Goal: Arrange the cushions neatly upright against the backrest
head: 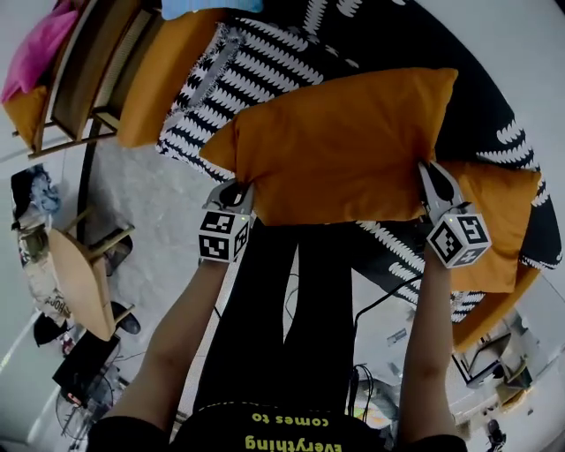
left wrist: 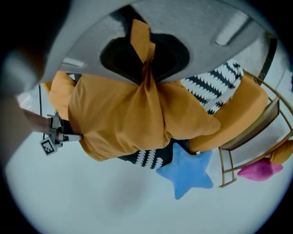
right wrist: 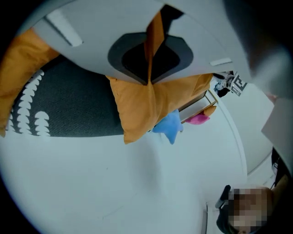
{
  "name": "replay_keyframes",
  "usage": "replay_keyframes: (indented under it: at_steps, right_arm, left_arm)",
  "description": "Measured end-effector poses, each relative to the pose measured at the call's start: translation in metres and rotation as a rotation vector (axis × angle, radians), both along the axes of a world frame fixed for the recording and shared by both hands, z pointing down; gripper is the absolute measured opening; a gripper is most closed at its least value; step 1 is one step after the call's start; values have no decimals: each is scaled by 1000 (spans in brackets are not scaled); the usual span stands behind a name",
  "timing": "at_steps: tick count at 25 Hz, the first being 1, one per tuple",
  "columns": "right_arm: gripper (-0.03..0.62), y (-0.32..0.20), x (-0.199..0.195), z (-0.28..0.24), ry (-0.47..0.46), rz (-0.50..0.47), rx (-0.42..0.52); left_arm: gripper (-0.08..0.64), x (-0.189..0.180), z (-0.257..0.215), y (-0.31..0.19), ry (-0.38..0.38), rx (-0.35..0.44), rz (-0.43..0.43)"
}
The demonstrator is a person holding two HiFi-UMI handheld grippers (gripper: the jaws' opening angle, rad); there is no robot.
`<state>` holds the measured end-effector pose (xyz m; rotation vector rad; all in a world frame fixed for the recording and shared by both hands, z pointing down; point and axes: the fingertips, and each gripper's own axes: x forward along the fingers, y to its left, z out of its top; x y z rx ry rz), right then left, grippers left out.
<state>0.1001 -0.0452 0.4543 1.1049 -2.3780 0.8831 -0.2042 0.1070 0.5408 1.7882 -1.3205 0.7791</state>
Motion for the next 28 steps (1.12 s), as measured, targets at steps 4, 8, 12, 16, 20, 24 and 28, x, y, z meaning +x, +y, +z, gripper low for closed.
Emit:
replay_keyframes:
  at_steps: [4, 8, 12, 16, 20, 24, 28]
  right_arm:
    - [21, -3, 14, -19, -21, 109, 58]
    - [21, 3, 20, -36, -70, 205, 121]
    - [23, -8, 35, -37, -95, 312, 175]
    - [23, -25, 54, -38, -103, 393, 235]
    - [42, -38, 57, -41, -48, 450, 325]
    - [100, -48, 61, 12, 93, 451, 252]
    - [100, -40, 66, 65, 131, 369, 133]
  left_arm:
    - [40, -10, -21, -62, -39, 92, 77]
    - [41, -18, -47, -131, -81, 204, 154]
    - [41, -5, -64, -198, -101, 291, 210]
    - [41, 20, -72, -253, -97, 343, 239]
    - [62, 26, -93, -305, -117, 478, 226]
    - [149, 12, -47, -324, -242, 461, 261]
    - [239, 9, -11, -316, -186, 431, 276]
